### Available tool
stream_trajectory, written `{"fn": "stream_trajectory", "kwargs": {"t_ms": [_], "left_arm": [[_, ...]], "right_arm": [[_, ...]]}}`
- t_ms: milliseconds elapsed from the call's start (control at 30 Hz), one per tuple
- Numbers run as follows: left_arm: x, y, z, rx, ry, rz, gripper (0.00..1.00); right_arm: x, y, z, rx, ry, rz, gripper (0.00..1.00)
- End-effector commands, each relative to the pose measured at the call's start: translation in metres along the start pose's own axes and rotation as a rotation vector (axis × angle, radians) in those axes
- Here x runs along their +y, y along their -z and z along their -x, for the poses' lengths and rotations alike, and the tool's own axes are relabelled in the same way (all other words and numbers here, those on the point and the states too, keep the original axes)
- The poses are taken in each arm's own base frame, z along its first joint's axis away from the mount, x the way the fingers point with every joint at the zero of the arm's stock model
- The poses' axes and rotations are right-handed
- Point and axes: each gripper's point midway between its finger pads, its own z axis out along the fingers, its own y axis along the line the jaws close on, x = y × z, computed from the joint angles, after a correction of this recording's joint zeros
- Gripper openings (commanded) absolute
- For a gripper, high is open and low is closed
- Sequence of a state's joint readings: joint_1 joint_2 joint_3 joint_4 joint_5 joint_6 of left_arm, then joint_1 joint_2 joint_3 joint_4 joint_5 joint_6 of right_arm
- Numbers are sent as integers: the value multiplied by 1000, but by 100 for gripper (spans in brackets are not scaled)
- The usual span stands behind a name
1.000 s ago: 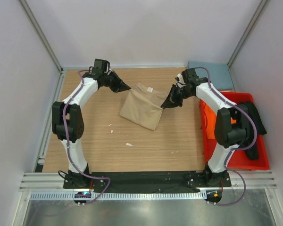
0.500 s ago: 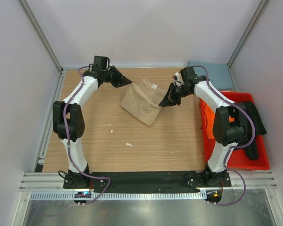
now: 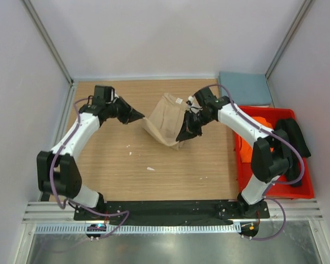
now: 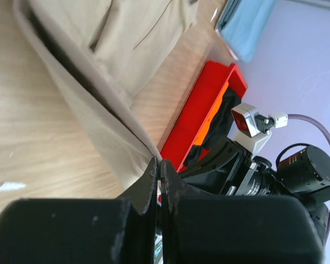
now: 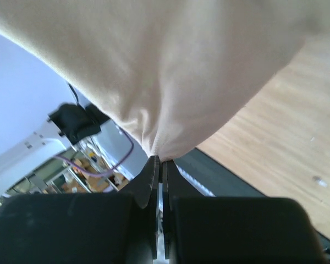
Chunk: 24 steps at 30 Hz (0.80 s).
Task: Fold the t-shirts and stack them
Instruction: Fold the tshirt
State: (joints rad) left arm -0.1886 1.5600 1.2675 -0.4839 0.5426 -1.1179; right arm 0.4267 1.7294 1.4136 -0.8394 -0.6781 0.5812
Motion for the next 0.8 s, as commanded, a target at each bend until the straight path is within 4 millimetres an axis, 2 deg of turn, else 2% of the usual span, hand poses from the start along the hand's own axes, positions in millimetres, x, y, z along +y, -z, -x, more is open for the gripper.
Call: {"fn": "stream_trajectory", "kwargs": {"t_ms": [0, 33, 100, 133, 167, 200, 233, 300, 333, 567, 633, 767], "left_arm": [[32, 26, -36, 41, 16, 52, 0], [31, 41, -46, 29, -3, 29, 0], [47, 53, -62, 42, 15, 60, 0], [64, 55, -72, 55, 32, 86, 0], [63, 67, -80, 42, 17, 63, 0], [74, 72, -89, 53, 34, 86, 0], [86, 74, -97, 63, 50, 109, 0], [94, 90, -112, 60, 53, 108, 0], [98, 95, -118, 58, 56, 109, 0], [112, 137, -153, 42, -7, 77, 0], [111, 147, -159, 26, -12, 60, 0], [104, 158, -160, -1, -9, 38, 0]], "right_arm": [[12, 12, -38, 9, 32, 1, 1], [5, 6, -52, 31, 28, -15, 1], [8, 11, -68, 24, 33, -8, 1], [-1, 8, -79, 36, 15, -25, 1], [-1, 7, -89, 45, 18, -28, 1], [2, 14, -96, 30, 23, -15, 1], [-8, 11, -107, 49, 5, -33, 2], [-8, 18, -123, 41, 8, -21, 1], [-18, 15, -134, 63, -17, -37, 1], [-26, 16, -191, 101, -24, -46, 1], [-23, 18, -199, 101, -29, -43, 1], [-9, 29, -201, 90, -14, -8, 1]]}}
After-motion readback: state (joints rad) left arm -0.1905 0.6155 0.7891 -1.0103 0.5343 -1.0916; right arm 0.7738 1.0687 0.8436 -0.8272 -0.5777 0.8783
